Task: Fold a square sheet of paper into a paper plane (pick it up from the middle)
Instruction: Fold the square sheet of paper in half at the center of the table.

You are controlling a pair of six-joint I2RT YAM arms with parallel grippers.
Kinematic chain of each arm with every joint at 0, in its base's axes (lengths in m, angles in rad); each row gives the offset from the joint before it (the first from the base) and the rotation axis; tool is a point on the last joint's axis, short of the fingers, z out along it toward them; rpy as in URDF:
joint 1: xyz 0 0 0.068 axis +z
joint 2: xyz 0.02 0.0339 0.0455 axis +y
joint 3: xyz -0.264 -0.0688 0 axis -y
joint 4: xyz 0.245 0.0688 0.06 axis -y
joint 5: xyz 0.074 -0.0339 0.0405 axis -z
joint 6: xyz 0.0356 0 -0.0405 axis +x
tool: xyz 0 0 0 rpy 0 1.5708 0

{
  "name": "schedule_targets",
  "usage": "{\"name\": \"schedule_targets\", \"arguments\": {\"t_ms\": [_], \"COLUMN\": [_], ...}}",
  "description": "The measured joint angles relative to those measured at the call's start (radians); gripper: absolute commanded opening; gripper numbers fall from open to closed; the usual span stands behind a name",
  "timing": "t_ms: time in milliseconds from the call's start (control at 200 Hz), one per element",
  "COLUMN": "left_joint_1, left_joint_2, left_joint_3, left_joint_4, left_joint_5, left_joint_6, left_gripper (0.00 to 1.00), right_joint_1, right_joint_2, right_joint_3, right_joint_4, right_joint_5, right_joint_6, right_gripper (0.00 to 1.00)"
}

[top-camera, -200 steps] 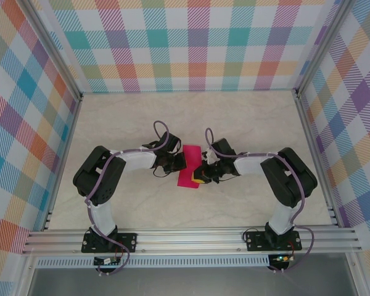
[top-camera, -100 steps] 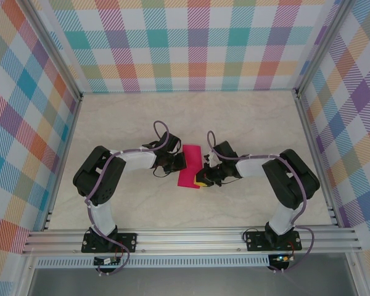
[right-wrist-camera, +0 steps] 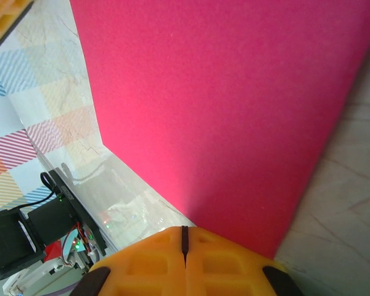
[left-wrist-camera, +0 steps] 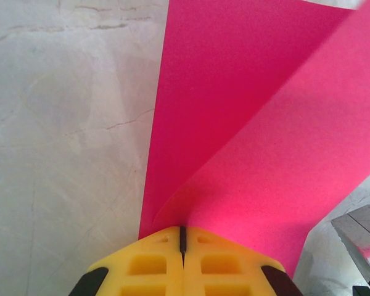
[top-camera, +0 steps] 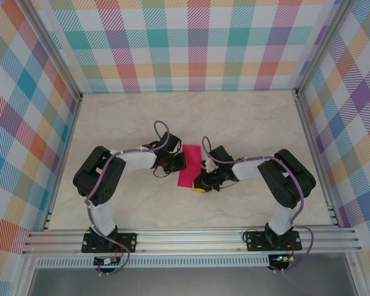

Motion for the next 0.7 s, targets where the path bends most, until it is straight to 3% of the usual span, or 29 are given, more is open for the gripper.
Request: {"name": "schedule_targets", "arguments": {"t_ms": [200,365,700], "left_joint_1": [0.000,-0.002,-0.003], "left_joint_2": [0.000,0.000,0.000], "left_joint_3": [0.000,0.001,0.007], "left_joint_4": [-0.001,-0.001,-0.017], "left_joint_5": [-0.002,-0.007,-0.007], "left_joint_6": [0.012,0.016,0.016], "left_gripper": [0.00,0.00,0.00], "right_joint_1": [-0.016,-0.091,-0.136], "right_joint_2": [-0.063,-0.076,0.097], "right_joint_3": [0.058,0.169,0.275], "right_joint_4": [-0.100,-0.112,-0.115], "right_joint_5": [0.032,0.050,0.096], "right_joint_6": [-0.022,-0.049,-0.080], "right_gripper": [0.00,0.00,0.00]}}
